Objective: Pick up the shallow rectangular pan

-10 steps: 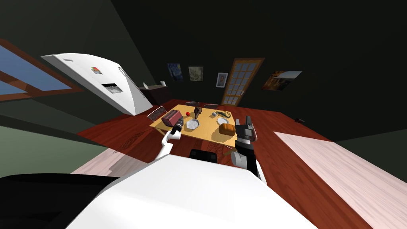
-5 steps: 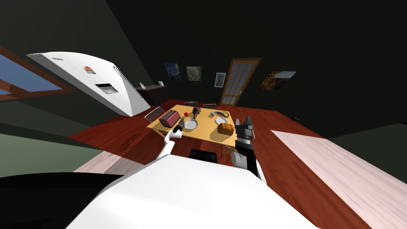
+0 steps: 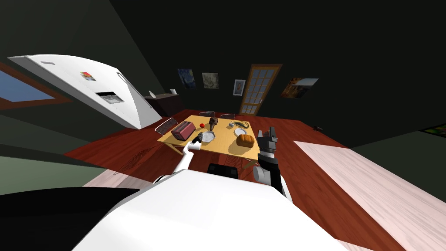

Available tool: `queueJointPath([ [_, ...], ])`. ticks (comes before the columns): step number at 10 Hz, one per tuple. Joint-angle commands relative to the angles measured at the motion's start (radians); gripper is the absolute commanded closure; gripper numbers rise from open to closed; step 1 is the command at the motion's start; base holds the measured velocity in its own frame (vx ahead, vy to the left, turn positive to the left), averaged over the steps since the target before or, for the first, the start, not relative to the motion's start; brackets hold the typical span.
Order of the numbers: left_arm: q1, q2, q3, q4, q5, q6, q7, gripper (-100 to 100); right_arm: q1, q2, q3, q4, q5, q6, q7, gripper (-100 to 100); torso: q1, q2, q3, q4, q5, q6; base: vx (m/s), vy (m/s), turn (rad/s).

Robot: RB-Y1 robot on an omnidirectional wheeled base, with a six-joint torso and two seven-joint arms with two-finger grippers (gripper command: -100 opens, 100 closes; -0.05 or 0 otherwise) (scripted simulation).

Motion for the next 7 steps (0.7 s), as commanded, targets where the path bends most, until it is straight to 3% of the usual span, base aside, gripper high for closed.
queueJointPath([
  [1, -0.018, 0.004, 0.003, 0.041, 0.002, 0.023, -0.003, -100, 0.0, 0.0, 0.0, 0.0, 0.0, 0.0, 0.0, 0, 0.0, 0.0, 0.0, 0.0, 0.0, 0.0, 0.006, -0.021, -0.021],
  [3, -0.066, 0.003, 0.015, 0.111, -0.002, 0.081, -0.01, -100, 0.0, 0.0, 0.0, 0.0, 0.0, 0.0, 0.0, 0, 0.0, 0.001, 0.0, 0.0, 0.0, 0.0, 0.002, -0.031, -0.05],
  [7, -0.109, 0.003, 0.025, 0.2, -0.005, 0.134, -0.017, -100, 0.0, 0.0, 0.0, 0.0, 0.0, 0.0, 0.0, 0, 0.0, 0.0, 0.0, 0.0, 0.0, 0.0, 0.009, -0.021, -0.039],
])
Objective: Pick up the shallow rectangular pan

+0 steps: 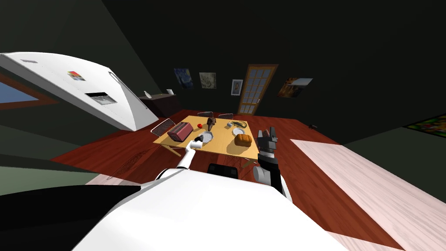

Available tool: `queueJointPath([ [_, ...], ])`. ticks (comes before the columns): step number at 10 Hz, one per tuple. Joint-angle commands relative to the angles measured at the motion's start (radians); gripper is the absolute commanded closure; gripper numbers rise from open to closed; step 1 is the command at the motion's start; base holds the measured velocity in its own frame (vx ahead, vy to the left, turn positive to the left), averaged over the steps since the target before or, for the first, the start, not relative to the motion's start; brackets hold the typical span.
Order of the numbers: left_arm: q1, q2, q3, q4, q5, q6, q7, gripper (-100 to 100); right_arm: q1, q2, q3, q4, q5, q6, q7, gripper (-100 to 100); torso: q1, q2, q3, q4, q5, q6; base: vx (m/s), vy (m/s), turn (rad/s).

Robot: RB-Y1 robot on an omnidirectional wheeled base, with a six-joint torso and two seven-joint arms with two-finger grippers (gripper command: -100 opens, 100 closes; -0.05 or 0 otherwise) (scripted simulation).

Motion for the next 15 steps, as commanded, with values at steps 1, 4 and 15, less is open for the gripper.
queueJointPath([
  [1, -0.024, 0.003, 0.006, 0.05, -0.001, 0.024, -0.003, -100, 0.0, 0.0, 0.0, 0.0, 0.0, 0.0, 0.0, 0, 0.0, 0.0, 0.0, 0.0, 0.0, 0.0, 0.01, -0.017, -0.043],
  [4, -0.056, 0.006, 0.014, 0.112, -0.003, 0.066, -0.009, -100, 0.0, 0.0, 0.0, 0.0, 0.0, 0.0, 0.0, 0, 0.0, 0.0, 0.0, 0.0, 0.0, 0.0, 0.011, -0.017, -0.034],
  [15, -0.066, 0.022, 0.055, 0.252, -0.019, 0.09, 0.016, -100, 0.0, 0.0, 0.0, 0.0, 0.0, 0.0, 0.0, 0, 0.003, 0.0, 0.0, 0.0, 0.0, 0.0, 0.016, -0.004, -0.062],
])
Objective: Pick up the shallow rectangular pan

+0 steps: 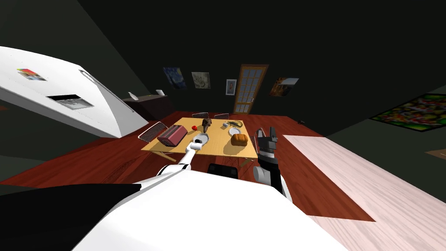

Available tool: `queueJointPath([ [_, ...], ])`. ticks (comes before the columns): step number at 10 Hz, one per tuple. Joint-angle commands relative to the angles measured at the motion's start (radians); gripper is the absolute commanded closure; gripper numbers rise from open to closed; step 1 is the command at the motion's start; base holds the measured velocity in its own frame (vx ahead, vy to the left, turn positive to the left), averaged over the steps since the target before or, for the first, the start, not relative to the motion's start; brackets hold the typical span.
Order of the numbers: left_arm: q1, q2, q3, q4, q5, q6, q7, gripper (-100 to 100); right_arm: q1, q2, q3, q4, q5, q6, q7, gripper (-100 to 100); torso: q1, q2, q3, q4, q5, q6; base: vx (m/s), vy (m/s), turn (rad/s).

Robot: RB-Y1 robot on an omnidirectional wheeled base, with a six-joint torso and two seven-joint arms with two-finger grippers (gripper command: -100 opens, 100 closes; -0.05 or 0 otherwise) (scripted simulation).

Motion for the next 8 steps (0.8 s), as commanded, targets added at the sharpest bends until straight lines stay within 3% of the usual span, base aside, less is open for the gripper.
queueJointPath([
  [1, 0.005, 0.009, 0.017, 0.031, -0.006, -0.031, 0.017, -100, 0.0, 0.0, 0.0, 0.0, 0.0, 0.0, 0.0, 0, 0.0, 0.0, 0.0, 0.0, 0.0, 0.0, 0.011, 0.028, -0.179],
  [3, 0.005, 0.01, 0.021, 0.045, -0.008, -0.04, 0.022, -100, 0.0, 0.0, 0.0, 0.0, 0.0, 0.0, 0.0, 0, 0.004, -0.003, -0.002, -0.002, 0.002, 0.001, 0.004, 0.016, -0.115],
  [4, 0.006, 0.011, 0.022, 0.047, -0.008, -0.045, 0.023, 100, 0.0, 0.0, 0.0, 0.0, 0.0, 0.0, 0.0, 0, 0.005, -0.005, -0.004, -0.002, 0.003, 0.0, 0.0, 0.0, 0.0],
  [8, 0.007, 0.01, 0.022, 0.048, -0.008, -0.043, 0.023, 100, 0.0, 0.0, 0.0, 0.0, 0.0, 0.0, 0.0, 0, 0.005, -0.006, -0.004, -0.002, 0.002, 0.001, 0.0, 0.0, 0.0],
])
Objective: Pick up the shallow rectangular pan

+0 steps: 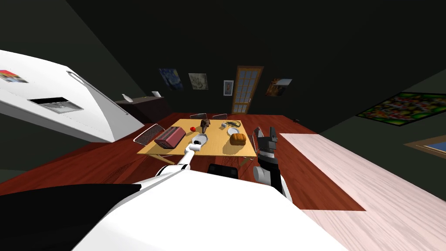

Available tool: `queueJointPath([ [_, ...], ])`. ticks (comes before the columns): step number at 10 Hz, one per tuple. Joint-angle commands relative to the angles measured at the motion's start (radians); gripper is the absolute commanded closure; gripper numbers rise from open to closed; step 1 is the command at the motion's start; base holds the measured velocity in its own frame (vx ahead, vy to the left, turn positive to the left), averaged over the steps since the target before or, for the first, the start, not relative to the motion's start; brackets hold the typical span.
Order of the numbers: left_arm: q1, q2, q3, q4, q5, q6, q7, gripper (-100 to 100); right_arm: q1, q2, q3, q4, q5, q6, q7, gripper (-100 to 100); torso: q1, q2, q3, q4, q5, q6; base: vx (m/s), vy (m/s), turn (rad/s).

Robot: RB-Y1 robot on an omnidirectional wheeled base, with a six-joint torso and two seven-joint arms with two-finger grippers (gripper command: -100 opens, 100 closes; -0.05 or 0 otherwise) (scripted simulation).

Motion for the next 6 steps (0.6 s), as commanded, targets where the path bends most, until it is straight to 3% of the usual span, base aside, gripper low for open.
queueJointPath([
  [1, 0.0, 0.0, 0.0, 0.0, 0.0, 0.0, 0.0, 0, 0.0, 0.0, 0.0, 0.0, 0.0, 0.0, 0.0, 0, 0.0, 0.0, 0.0, 0.0, 0.0, 0.0, 0.0, 0.0, 0.0],
  [2, -0.005, -0.006, -0.015, -0.037, 0.007, 0.03, -0.017, 100, 0.0, 0.0, 0.0, 0.0, 0.0, 0.0, 0.0, 0, 0.0, 0.0, 0.0, 0.0, 0.0, 0.0, 0.0, -0.015, 0.236],
  [4, -0.01, -0.017, -0.037, -0.075, 0.016, 0.065, -0.039, 100, 0.0, 0.0, 0.0, 0.0, 0.0, 0.0, 0.0, 0, -0.002, 0.001, 0.001, 0.001, -0.001, -0.001, -0.008, -0.027, 0.224],
  [5, -0.001, -0.014, -0.03, -0.076, 0.015, 0.059, -0.033, 100, 0.0, 0.0, 0.0, 0.0, 0.0, 0.0, 0.0, 0, -0.003, 0.002, 0.002, 0.002, -0.001, 0.0, -0.005, -0.014, 0.029],
  [6, 0.0, -0.015, -0.032, -0.081, 0.016, 0.066, -0.037, 0, 0.0, 0.0, 0.0, 0.0, 0.0, 0.0, 0.0, 0, -0.002, 0.002, 0.002, 0.002, -0.001, 0.0, 0.0, 0.0, 0.0],
])
